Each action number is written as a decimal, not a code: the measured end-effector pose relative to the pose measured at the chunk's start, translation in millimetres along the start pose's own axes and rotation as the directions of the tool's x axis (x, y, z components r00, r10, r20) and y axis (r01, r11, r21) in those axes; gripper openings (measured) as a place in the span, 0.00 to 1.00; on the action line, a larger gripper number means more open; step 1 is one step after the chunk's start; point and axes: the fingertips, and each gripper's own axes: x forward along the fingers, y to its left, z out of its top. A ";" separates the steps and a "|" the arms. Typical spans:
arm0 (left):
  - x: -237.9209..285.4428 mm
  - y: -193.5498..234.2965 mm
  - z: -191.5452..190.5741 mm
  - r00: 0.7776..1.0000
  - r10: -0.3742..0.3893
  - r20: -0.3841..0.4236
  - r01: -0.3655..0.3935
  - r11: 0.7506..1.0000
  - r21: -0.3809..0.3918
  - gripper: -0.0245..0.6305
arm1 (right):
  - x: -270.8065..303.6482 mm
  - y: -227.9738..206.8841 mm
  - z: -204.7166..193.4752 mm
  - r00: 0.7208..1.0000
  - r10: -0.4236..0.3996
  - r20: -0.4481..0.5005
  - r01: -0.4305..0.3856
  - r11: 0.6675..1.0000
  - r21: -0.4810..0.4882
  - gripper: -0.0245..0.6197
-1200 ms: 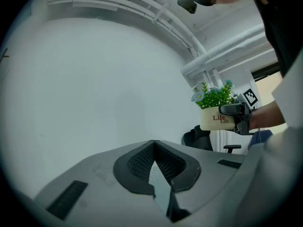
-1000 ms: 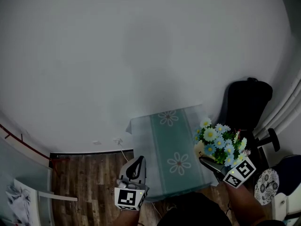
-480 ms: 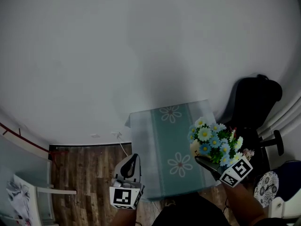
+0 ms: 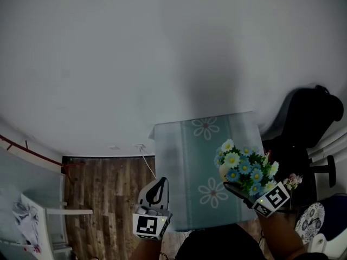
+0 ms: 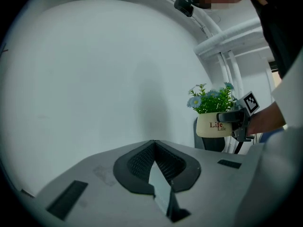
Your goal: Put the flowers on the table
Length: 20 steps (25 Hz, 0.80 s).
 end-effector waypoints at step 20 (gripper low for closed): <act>79.7 -5.1 -58.8 0.998 -0.021 -0.066 0.017 0.998 -0.057 0.04 | 47.1 -40.1 -89.1 0.996 0.021 -0.087 -0.017 0.999 0.045 0.89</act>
